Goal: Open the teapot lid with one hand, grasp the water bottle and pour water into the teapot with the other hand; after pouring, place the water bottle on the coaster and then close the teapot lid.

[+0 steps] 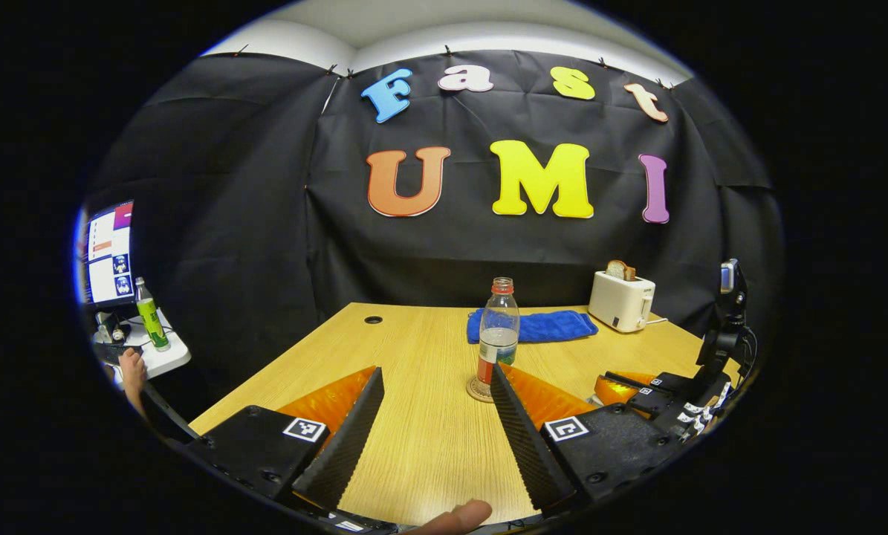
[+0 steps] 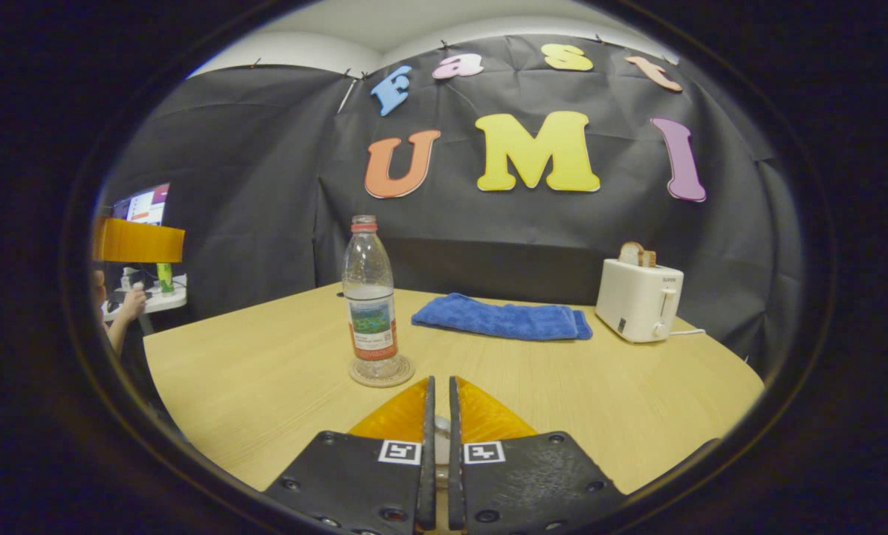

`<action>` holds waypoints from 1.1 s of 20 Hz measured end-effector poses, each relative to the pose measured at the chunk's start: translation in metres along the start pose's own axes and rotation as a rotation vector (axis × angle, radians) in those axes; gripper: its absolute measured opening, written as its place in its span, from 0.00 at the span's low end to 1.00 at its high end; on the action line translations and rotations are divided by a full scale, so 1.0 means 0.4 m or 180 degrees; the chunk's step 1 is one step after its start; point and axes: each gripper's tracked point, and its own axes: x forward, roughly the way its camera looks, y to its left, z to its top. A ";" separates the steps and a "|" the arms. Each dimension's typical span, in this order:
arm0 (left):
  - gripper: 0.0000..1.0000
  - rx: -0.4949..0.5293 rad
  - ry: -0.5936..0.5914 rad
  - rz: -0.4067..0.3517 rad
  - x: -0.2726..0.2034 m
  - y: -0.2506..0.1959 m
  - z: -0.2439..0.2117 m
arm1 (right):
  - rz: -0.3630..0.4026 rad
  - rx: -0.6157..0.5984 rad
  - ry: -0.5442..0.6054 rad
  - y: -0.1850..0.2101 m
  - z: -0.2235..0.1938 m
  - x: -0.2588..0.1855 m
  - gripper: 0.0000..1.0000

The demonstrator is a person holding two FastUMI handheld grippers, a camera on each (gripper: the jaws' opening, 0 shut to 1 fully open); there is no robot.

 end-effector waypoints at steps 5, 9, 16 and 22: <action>0.91 0.0059 0.0050 0.0021 0.010 -0.004 -0.016 | 0.0031 -0.0053 -0.0011 0.012 -0.010 -0.006 0.06; 0.91 0.0076 0.0045 -0.0005 0.007 -0.012 -0.013 | -0.0087 -0.0152 -0.0036 -0.009 -0.015 -0.010 0.06; 0.91 0.0059 0.0067 -0.0004 0.011 -0.011 -0.016 | -0.0017 -0.0045 0.0016 -0.004 -0.021 -0.021 0.09; 0.91 0.0023 -0.0037 -0.0024 -0.016 -0.020 0.013 | -0.0178 -0.0030 -0.0383 -0.046 0.116 -0.137 0.45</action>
